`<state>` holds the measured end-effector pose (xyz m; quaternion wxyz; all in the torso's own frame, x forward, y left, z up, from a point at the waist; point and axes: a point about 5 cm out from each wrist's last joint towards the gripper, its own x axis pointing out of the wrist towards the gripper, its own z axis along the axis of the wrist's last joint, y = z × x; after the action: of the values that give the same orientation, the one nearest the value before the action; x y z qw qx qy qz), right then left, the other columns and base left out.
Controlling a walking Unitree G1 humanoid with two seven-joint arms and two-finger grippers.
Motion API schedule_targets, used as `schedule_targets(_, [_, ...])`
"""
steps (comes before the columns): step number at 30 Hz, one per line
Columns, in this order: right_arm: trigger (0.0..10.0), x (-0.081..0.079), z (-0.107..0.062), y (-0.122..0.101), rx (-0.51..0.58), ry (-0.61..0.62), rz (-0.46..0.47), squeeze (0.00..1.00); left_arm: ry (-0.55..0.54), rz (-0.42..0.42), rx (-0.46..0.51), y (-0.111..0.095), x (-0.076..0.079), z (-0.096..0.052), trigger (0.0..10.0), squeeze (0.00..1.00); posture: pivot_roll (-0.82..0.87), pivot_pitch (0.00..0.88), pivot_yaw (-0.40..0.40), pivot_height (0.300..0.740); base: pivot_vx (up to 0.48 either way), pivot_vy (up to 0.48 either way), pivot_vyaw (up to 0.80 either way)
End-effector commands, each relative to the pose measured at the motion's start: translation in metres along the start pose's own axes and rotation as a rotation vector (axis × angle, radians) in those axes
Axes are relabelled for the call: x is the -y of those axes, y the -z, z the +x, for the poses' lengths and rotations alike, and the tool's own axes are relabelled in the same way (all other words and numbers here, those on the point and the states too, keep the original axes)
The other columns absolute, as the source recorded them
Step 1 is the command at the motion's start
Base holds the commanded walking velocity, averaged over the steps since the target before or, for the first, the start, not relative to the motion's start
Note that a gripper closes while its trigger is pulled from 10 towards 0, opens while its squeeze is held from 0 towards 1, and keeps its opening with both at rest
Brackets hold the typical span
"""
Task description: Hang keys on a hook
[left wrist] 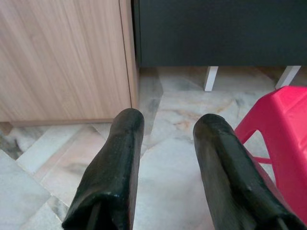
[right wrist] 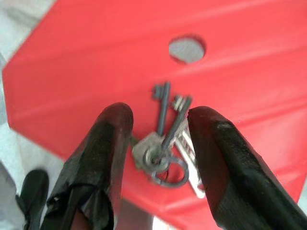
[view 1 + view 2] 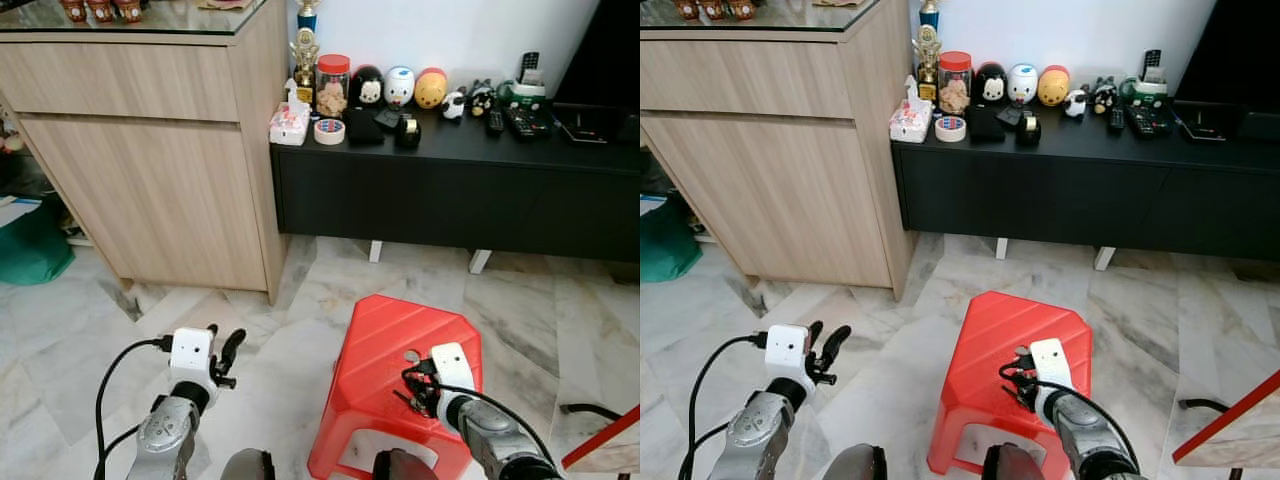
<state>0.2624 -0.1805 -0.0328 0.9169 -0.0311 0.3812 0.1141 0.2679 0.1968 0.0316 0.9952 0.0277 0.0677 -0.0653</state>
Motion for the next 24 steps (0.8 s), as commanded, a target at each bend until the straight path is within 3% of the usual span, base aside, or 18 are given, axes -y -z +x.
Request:
schedule_targets(1, [10.0, 0.006, -0.002, 0.005, -0.037, 0.013, -0.015, 1.0, 0.003, 0.001, -0.02, 0.003, -0.001, -0.002, 10.0, 0.0, 0.06, 0.046, -0.032, 0.628, 0.0, 0.0, 0.0])
schedule_targets(2, [10.0, 0.007, -0.003, 0.007, -0.05, 0.011, -0.015, 0.96, 0.004, 0.002, -0.021, 0.003, -0.001, -0.002, 10.0, 0.0, 0.07, 0.047, -0.03, 0.628, 0.0, 0.0, 0.0])
schedule_targets(3, [10.0, 0.009, -0.003, 0.01, -0.072, 0.01, -0.016, 0.33, 0.006, 0.003, -0.022, 0.003, -0.001, -0.002, 10.0, 0.0, 0.07, 0.047, -0.03, 0.628, 0.0, 0.0, 0.0])
schedule_targets(4, [10.0, 0.01, -0.004, 0.012, -0.085, 0.014, -0.023, 0.0, 0.006, 0.004, -0.022, 0.003, -0.001, -0.002, 10.0, 0.0, 0.07, 0.048, -0.029, 0.628, 0.0, 0.0, 0.0])
schedule_targets(24, [10.0, 0.011, -0.005, 0.019, -0.116, 0.016, -0.01, 0.0, 0.014, 0.02, -0.023, 0.003, -0.003, -0.003, 10.0, 0.0, 0.08, 0.047, -0.027, 0.628, 0.0, 0.0, 0.0])
